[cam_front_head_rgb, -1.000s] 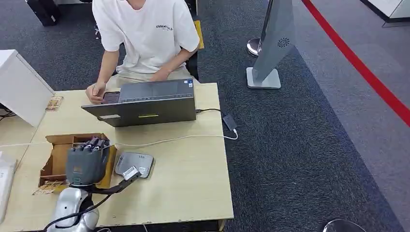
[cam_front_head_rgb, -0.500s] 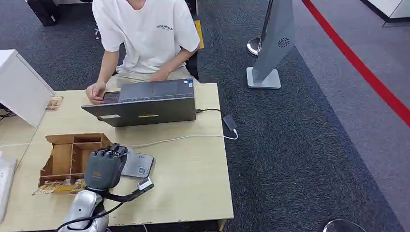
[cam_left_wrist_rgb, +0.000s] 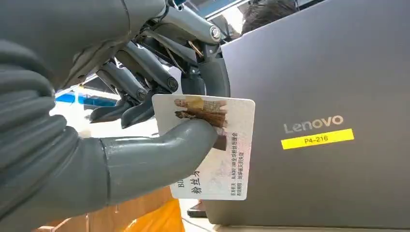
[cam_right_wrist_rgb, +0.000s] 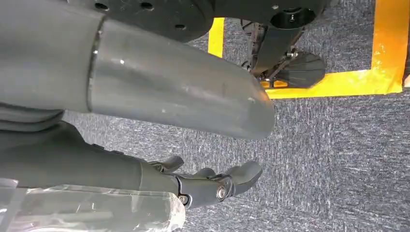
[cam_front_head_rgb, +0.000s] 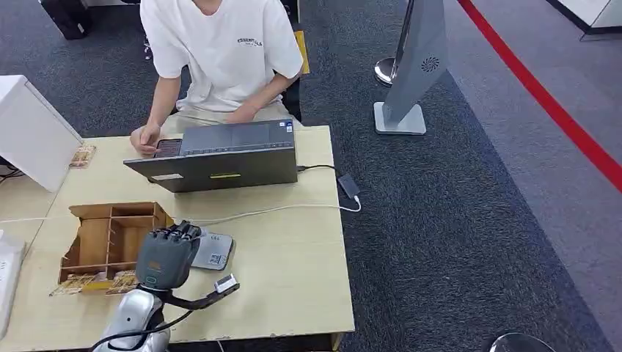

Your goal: Pass the card to the sensor for recognition and then transmit it.

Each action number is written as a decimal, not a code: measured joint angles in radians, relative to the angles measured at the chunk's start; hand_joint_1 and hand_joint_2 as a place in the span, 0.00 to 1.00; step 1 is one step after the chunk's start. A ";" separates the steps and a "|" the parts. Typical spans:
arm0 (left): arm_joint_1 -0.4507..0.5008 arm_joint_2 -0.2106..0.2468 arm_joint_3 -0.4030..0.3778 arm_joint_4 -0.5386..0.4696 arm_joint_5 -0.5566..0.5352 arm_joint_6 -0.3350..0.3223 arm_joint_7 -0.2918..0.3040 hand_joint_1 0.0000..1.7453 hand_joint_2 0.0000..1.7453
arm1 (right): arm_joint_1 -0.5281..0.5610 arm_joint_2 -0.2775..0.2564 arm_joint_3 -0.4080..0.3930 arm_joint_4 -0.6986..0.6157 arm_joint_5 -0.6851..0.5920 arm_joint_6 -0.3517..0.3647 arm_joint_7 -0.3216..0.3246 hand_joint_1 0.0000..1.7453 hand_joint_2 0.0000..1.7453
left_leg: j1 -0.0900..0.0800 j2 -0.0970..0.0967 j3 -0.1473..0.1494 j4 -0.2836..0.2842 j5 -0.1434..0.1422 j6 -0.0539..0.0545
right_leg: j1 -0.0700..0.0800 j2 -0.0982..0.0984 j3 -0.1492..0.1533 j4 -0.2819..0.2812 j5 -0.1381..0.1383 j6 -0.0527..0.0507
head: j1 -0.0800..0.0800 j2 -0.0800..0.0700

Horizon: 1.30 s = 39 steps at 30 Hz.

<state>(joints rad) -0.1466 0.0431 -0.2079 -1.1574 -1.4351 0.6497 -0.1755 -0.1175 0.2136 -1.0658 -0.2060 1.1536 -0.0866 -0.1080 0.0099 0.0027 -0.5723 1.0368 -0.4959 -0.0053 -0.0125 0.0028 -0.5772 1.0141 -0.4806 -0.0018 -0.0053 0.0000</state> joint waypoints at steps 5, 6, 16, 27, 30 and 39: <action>-0.003 0.000 -0.002 0.013 0.000 -0.022 0.005 1.00 1.00 | 0.000 0.000 0.000 0.001 0.000 -0.002 0.000 0.00 0.00 | 0.000 0.000 0.000 0.000 0.000 0.000 | 0.000 0.000 0.000 0.000 0.000 0.000 | 0.000 0.000; -0.007 -0.001 -0.002 0.022 0.000 -0.037 0.010 1.00 1.00 | 0.000 0.000 0.000 0.002 0.000 -0.002 0.000 0.00 0.00 | 0.000 0.000 0.000 0.000 0.000 0.000 | 0.000 0.000 0.000 0.000 0.000 0.000 | 0.000 0.000; -0.040 -0.008 -0.011 0.131 -0.004 -0.113 0.038 1.00 1.00 | -0.001 0.000 0.000 0.003 0.002 0.001 0.001 0.00 0.00 | 0.000 0.000 0.000 0.000 0.000 0.000 | 0.000 0.000 0.000 0.000 0.000 0.000 | 0.000 0.000; -0.045 -0.009 -0.025 0.170 0.015 -0.120 0.024 1.00 1.00 | -0.001 0.000 0.000 0.003 0.003 0.008 0.002 0.00 0.00 | 0.000 0.000 0.000 0.000 0.000 0.000 | 0.000 0.000 0.000 0.000 0.000 0.000 | 0.000 0.000; -0.022 -0.003 -0.026 0.089 0.069 -0.019 -0.009 1.00 1.00 | 0.000 0.000 0.000 0.003 0.003 0.001 0.001 0.00 0.00 | 0.000 0.000 0.000 0.000 0.000 0.000 | 0.000 0.000 0.000 0.000 0.000 0.000 | 0.000 0.000; 0.012 0.041 -0.039 -0.539 0.056 0.051 -0.053 1.00 1.00 | 0.003 0.000 0.001 0.004 0.010 -0.003 -0.008 0.00 0.00 | 0.000 0.000 -0.001 0.000 0.000 0.000 | 0.000 -0.001 -0.001 0.000 0.000 0.000 | 0.000 0.000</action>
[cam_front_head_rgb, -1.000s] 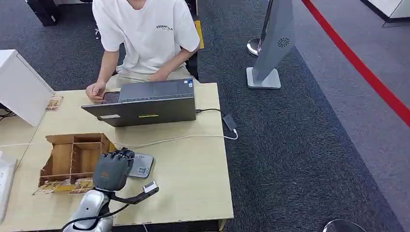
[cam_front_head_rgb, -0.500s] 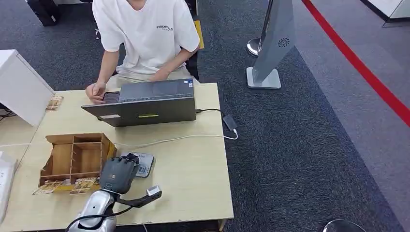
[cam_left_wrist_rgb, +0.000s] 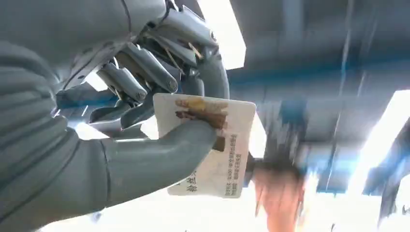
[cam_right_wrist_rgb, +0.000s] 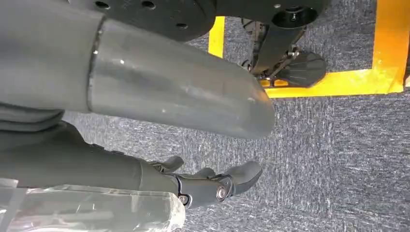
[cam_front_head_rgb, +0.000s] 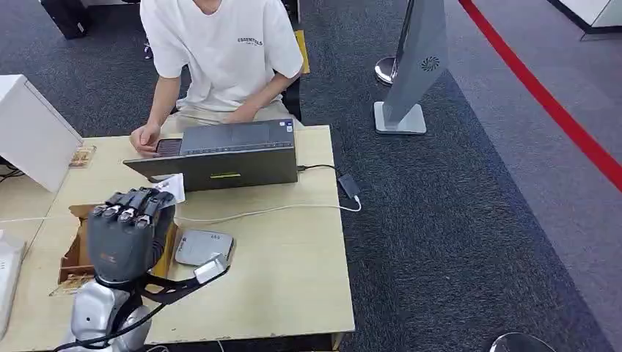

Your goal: Pass the card to the sensor for recognition and then transmit it.

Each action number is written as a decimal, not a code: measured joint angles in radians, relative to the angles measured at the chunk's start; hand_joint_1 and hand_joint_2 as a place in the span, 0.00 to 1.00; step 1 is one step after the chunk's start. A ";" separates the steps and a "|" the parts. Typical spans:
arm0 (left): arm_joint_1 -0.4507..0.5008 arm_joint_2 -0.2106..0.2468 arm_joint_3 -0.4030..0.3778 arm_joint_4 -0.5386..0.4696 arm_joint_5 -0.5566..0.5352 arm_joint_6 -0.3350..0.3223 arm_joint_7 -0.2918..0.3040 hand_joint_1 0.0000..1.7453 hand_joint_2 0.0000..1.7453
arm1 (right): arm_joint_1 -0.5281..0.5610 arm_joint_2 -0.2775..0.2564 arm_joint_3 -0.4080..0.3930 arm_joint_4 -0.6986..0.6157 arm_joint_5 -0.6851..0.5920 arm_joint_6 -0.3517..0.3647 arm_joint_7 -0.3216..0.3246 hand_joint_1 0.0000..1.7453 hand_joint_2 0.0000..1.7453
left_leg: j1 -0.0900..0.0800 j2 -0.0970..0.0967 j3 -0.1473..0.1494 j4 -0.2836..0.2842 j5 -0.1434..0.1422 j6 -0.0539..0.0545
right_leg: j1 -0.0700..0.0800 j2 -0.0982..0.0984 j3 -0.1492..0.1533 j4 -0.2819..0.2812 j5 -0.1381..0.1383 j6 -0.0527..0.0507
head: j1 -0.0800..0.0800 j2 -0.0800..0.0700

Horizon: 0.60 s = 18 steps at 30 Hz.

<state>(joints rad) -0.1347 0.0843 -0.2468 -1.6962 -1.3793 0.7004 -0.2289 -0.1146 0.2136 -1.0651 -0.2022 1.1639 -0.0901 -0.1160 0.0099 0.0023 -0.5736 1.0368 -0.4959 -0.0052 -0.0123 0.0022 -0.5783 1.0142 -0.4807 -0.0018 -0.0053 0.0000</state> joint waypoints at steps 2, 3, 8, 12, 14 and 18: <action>-0.009 0.004 -0.002 -0.089 -0.019 0.000 0.000 1.00 1.00 | -0.001 0.000 0.002 0.000 0.002 0.002 0.001 0.00 0.00 | 0.000 0.000 0.000 0.000 0.000 0.000 | 0.000 0.000 0.000 0.000 0.000 0.000 | 0.000 0.000; -0.015 0.005 -0.003 -0.118 -0.028 0.000 0.002 1.00 1.00 | -0.001 0.000 0.002 0.000 0.002 0.003 0.002 0.00 0.00 | 0.000 0.000 0.000 0.000 0.000 0.000 | 0.000 0.000 0.000 0.000 0.000 0.000 | 0.000 0.000; -0.101 0.028 -0.001 -0.158 -0.053 -0.022 0.085 1.00 1.00 | -0.009 0.000 0.006 0.001 0.016 0.016 0.008 0.00 0.00 | 0.001 -0.001 0.000 0.000 0.002 0.000 | 0.000 -0.001 0.000 0.000 0.001 0.000 | 0.000 0.000; -0.309 0.083 0.056 0.083 -0.082 -0.072 0.132 1.00 1.00 | -0.031 0.003 0.027 0.002 0.045 0.033 0.023 0.00 0.00 | 0.001 -0.003 -0.001 0.000 0.007 -0.003 | 0.000 -0.003 -0.001 0.002 0.004 -0.003 | 0.000 0.000; -0.394 0.117 0.091 0.227 -0.092 -0.070 0.129 1.00 1.00 | -0.038 0.005 0.035 0.002 0.055 0.036 0.032 0.00 0.00 | 0.001 0.001 -0.001 0.000 0.008 -0.004 | 0.001 0.000 -0.002 0.003 0.006 -0.005 | -0.002 0.000; -0.504 0.157 0.138 0.453 -0.122 -0.069 0.137 1.00 1.00 | -0.041 0.005 0.049 0.003 0.056 0.040 0.037 0.00 0.00 | 0.001 0.001 -0.001 0.000 0.008 -0.004 | 0.001 0.001 -0.003 0.004 0.007 -0.005 | -0.002 0.000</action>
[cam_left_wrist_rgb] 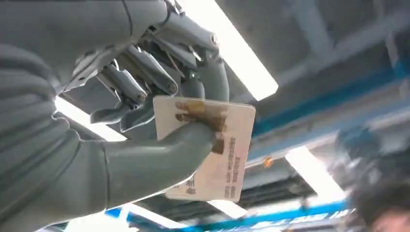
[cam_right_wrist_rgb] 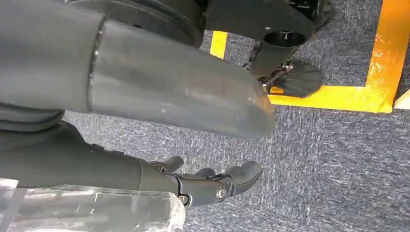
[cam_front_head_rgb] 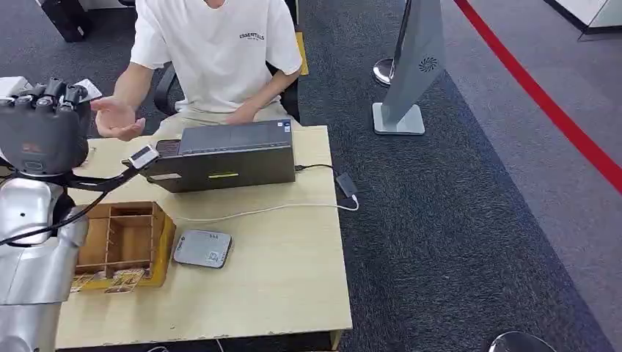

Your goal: Pass the card to the sensor for recognition and then transmit it.

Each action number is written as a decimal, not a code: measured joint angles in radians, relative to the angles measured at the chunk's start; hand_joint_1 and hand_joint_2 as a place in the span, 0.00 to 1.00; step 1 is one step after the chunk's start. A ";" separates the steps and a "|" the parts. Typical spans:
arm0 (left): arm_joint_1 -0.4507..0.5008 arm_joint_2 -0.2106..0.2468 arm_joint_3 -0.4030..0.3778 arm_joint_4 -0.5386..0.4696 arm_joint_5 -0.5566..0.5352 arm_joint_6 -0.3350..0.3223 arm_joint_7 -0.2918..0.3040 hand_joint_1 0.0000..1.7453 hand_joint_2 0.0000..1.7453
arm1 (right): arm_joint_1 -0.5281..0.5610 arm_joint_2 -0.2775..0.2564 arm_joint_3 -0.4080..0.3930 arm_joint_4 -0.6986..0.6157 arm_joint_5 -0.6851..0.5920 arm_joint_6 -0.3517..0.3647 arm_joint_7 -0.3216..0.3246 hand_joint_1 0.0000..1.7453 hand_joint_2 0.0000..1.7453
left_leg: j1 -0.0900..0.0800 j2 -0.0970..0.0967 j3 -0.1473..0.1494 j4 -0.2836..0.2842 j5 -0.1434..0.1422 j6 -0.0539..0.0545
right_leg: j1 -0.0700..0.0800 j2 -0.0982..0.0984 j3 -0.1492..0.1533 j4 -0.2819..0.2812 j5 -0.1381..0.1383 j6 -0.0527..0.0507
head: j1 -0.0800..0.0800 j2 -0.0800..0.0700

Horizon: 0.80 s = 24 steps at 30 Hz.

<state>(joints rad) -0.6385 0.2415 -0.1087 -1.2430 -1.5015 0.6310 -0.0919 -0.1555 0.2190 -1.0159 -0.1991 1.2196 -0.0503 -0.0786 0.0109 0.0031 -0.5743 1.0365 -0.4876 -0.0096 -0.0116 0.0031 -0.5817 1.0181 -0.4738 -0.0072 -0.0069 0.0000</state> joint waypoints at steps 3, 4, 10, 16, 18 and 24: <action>-0.031 0.011 0.020 0.100 -0.009 0.006 0.005 1.00 1.00 | 0.000 0.000 0.003 0.001 0.000 0.000 0.003 0.00 0.00 | 0.000 0.000 0.000 0.000 0.000 0.000 | 0.000 0.000 0.000 0.000 0.000 0.000 | 0.000 0.000; -0.033 0.013 0.022 0.116 -0.010 0.006 0.006 1.00 1.00 | 0.001 0.000 0.003 0.001 0.000 -0.002 0.006 0.00 0.00 | 0.000 0.000 -0.001 0.000 0.000 0.000 | 0.000 0.000 0.000 0.000 0.000 0.000 | 0.000 0.000; -0.031 0.013 0.027 0.144 -0.012 0.001 0.006 0.00 1.00 | 0.006 0.000 0.003 0.001 0.000 -0.006 0.009 0.00 0.00 | 0.000 0.000 -0.003 0.000 0.000 0.000 | 0.000 0.000 -0.002 -0.001 0.000 0.001 | 0.000 0.000; -0.024 0.008 0.027 0.145 0.003 -0.013 0.002 0.00 1.00 | 0.006 0.000 0.003 0.001 -0.001 -0.005 0.010 0.00 0.00 | 0.000 0.000 -0.003 0.000 0.000 0.000 | 0.000 0.000 -0.002 -0.001 0.000 0.001 | 0.000 0.000; -0.018 0.003 0.027 0.145 0.003 -0.015 0.002 0.00 1.00 | 0.005 0.000 0.003 0.001 -0.002 -0.006 0.010 0.00 0.00 | 0.000 0.000 -0.003 0.000 0.000 0.000 | 0.000 0.000 -0.002 -0.001 0.000 0.001 | 0.000 0.000; 0.038 -0.042 0.019 0.070 0.008 -0.034 -0.011 0.00 1.00 | 0.006 0.000 0.002 0.001 -0.014 -0.012 0.003 0.00 0.00 | 0.000 0.000 -0.003 0.000 0.000 0.001 | 0.000 0.000 -0.003 -0.001 0.000 0.001 | 0.000 0.000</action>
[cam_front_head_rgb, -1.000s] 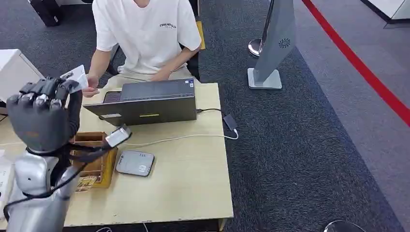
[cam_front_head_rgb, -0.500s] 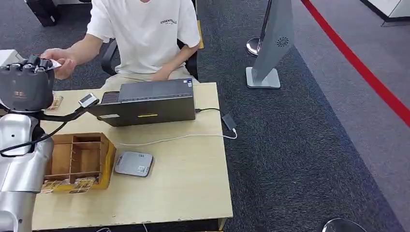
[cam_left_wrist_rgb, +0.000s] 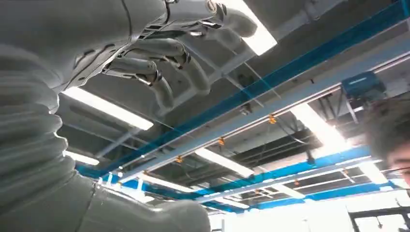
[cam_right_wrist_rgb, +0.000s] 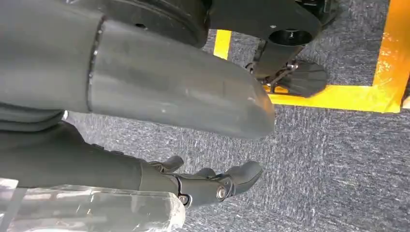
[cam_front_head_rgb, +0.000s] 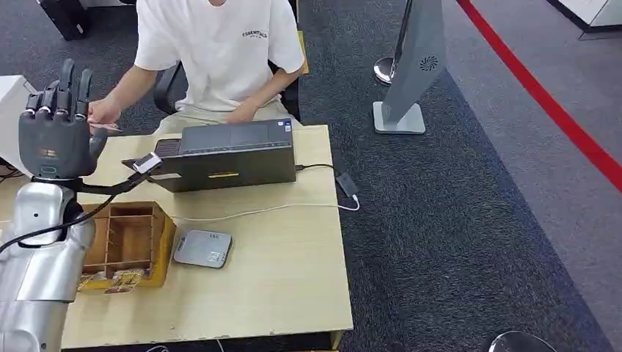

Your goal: Pass the card to the sensor for recognition and then transmit it.

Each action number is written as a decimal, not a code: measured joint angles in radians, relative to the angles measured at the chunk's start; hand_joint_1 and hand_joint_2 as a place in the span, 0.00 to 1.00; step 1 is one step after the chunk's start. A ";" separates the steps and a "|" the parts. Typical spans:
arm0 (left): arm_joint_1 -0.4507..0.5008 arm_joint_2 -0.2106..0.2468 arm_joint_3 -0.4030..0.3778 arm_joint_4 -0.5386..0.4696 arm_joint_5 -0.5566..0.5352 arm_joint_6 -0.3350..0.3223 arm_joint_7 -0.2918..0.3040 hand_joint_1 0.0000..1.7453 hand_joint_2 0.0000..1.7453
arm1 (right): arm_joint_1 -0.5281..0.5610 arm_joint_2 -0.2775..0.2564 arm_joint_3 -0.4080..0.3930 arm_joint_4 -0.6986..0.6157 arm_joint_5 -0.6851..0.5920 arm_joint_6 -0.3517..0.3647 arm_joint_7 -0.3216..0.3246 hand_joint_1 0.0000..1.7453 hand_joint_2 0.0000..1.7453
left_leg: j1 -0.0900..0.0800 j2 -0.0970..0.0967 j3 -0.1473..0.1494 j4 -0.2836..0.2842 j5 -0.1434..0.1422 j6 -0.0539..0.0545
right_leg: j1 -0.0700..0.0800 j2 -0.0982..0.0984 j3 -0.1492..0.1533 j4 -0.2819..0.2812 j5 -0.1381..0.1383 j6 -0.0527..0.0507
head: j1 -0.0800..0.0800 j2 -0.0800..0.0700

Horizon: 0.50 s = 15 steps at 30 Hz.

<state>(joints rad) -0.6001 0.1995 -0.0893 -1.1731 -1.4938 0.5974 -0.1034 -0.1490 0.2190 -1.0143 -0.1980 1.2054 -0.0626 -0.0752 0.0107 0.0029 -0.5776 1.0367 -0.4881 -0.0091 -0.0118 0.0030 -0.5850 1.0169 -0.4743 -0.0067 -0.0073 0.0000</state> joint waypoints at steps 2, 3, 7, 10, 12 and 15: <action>0.039 -0.026 -0.022 -0.068 0.005 -0.005 -0.003 0.00 1.00 | 0.003 0.000 -0.006 0.000 -0.013 -0.005 -0.006 0.00 0.00 | 0.000 0.000 0.000 0.000 0.000 0.000 | 0.000 0.000 0.000 0.000 0.000 0.000 | 0.001 0.000; 0.069 -0.036 -0.039 -0.116 0.004 -0.014 0.000 0.00 1.00 | 0.006 0.000 -0.007 0.000 -0.020 -0.010 -0.009 0.00 0.00 | -0.001 0.000 0.000 0.000 -0.001 0.001 | 0.000 0.000 0.000 0.000 0.000 0.000 | 0.000 0.000; 0.226 -0.060 -0.143 -0.320 -0.034 -0.008 0.032 0.00 1.00 | 0.026 0.000 -0.028 0.000 -0.045 -0.019 -0.021 0.00 0.00 | -0.001 0.002 -0.001 0.000 -0.003 0.002 | -0.001 0.002 0.000 -0.001 -0.001 0.002 | 0.000 0.000; 0.356 -0.059 -0.229 -0.448 -0.063 0.020 0.055 0.00 1.00 | 0.040 0.000 -0.044 0.000 -0.061 -0.027 -0.026 0.00 0.00 | -0.001 0.002 -0.001 0.000 -0.005 0.002 | -0.001 0.002 0.000 -0.002 -0.002 0.003 | 0.001 0.000; 0.425 -0.056 -0.276 -0.506 -0.071 0.052 0.055 0.00 1.00 | 0.044 0.000 -0.055 0.000 -0.072 -0.033 -0.027 0.00 0.00 | -0.001 0.002 -0.001 0.000 -0.005 0.002 | -0.001 0.002 0.000 -0.002 -0.003 0.003 | 0.001 0.000; 0.530 -0.038 -0.338 -0.567 -0.074 0.074 0.051 0.00 1.00 | 0.046 0.000 -0.067 0.000 -0.091 -0.034 -0.036 0.00 0.00 | -0.001 0.003 0.000 -0.001 -0.006 0.002 | -0.001 0.002 0.000 -0.002 -0.003 0.003 | 0.000 0.000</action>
<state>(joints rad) -0.0704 0.1618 -0.4269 -1.7404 -1.5675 0.6714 -0.0523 -0.1026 0.2186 -1.0811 -0.1984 1.1143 -0.0961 -0.1114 0.0101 0.0056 -0.5780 1.0361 -0.4938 -0.0074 -0.0123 0.0048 -0.5851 1.0152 -0.4777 -0.0041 -0.0069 0.0000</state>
